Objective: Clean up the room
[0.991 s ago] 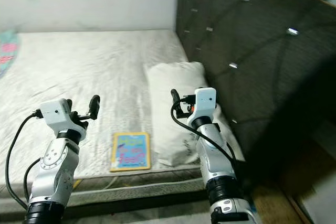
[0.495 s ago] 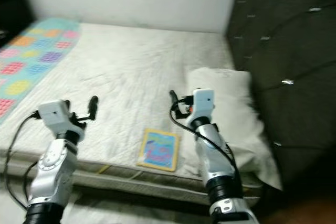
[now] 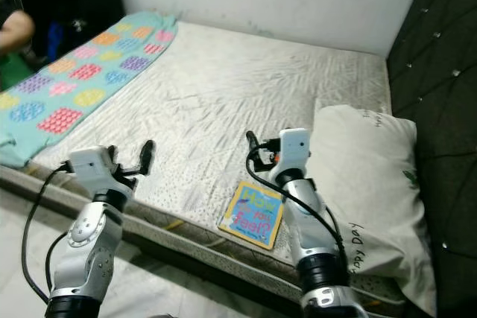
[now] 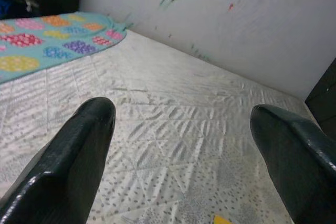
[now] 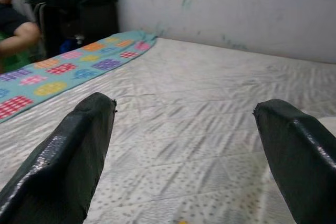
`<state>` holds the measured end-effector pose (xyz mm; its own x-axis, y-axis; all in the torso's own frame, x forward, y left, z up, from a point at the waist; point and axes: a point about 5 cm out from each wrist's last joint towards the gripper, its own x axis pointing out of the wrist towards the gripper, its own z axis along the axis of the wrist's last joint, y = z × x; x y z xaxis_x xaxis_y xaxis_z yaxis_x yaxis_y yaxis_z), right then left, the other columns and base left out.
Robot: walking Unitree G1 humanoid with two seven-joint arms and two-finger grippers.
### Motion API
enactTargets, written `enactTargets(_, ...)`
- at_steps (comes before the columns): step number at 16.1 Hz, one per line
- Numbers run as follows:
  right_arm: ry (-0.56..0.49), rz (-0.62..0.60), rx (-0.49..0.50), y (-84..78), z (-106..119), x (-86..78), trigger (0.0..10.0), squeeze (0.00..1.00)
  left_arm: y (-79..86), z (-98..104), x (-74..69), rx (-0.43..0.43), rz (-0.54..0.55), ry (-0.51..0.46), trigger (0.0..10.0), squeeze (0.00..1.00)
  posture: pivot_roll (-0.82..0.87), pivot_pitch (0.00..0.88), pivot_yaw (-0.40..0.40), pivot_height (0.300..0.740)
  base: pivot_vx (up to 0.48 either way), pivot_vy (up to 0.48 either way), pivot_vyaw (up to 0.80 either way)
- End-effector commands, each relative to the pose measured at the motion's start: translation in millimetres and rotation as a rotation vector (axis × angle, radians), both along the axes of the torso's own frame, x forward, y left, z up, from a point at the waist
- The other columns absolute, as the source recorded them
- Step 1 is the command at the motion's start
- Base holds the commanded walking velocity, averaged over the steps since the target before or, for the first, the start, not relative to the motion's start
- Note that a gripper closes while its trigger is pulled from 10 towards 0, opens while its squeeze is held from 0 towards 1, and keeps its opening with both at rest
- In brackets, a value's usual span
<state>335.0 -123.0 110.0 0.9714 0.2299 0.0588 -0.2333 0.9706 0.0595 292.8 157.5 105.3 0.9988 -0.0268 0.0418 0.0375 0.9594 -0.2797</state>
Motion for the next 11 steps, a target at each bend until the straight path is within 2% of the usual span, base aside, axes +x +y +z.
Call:
enactTargets(1,-0.016,-0.003,-0.007,-3.4,5.4,1.0,10.0,0.00,-0.7,4.0,1.8,0.003,-0.008,-0.009,10.0,0.00,-0.03,0.000,-0.020,0.740,0.000,0.000,0.00)
enactTargets(3,-0.006,-0.010,0.000,-5.3,4.8,0.5,10.0,0.00,-1.5,4.1,2.1,-0.003,-0.005,-0.009,10.0,0.00,-0.04,0.000,-0.022,0.740,0.000,0.000,0.00)
enactTargets(7,0.001,-0.010,-0.003,-5.8,5.6,0.9,10.0,0.00,-2.1,5.2,0.8,-0.001,-0.007,-0.009,10.0,0.00,-0.03,0.000,-0.025,0.740,0.000,0.000,-0.80)
enactTargets(8,0.001,-0.007,-0.005,-5.0,5.5,0.9,10.0,0.00,-3.2,7.8,0.1,-0.002,-0.029,-0.034,10.0,0.00,-0.03,0.000,-0.027,0.740,0.000,0.000,-0.80)
enactTargets(11,0.001,-0.003,-0.008,-4.5,6.1,0.7,10.0,0.00,-3.9,9.4,-0.8,-0.009,-0.040,-0.044,10.0,0.00,-0.03,0.000,-0.029,0.740,0.000,0.000,0.00)
